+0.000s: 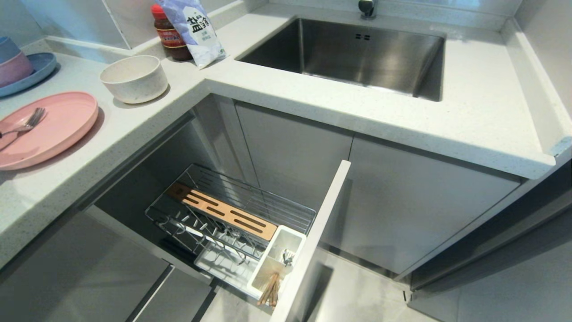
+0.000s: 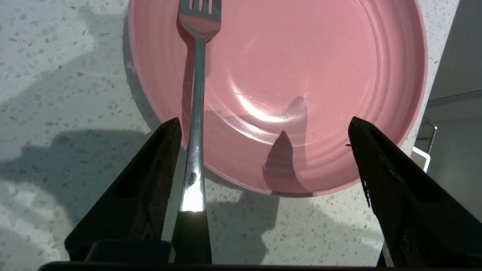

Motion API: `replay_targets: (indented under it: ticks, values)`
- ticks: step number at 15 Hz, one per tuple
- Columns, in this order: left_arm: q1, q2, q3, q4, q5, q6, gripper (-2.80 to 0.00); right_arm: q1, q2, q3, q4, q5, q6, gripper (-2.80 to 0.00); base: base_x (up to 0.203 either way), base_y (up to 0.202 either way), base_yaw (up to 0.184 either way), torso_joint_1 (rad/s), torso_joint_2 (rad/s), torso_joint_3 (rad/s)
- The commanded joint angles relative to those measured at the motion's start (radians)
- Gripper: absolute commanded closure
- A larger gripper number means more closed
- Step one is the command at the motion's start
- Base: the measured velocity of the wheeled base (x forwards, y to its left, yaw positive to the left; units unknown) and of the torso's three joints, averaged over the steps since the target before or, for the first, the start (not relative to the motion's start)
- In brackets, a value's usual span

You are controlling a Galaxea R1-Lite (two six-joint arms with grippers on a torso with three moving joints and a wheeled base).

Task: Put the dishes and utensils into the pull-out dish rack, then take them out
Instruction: Pick up the fork and place it in the cupboard

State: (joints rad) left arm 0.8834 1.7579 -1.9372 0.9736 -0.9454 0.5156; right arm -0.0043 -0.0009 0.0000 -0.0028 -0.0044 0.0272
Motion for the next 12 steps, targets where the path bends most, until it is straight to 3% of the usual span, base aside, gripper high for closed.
replay_targets:
  ticks: [1,12]
  values:
    - [-0.018,0.003,0.0,0.011,-0.006,0.002,-2.8,0.0,-0.002,0.002,0.0,0.0,0.0,0.0,0.0,0.0,0.0,0.0,0.0,0.0]
    - [-0.064,-0.001,0.0,0.039,0.013,-0.002,-2.8,0.0,-0.002,0.002,0.0,0.0,0.0,0.0,0.0,0.0,0.0,0.0,0.0,0.0]
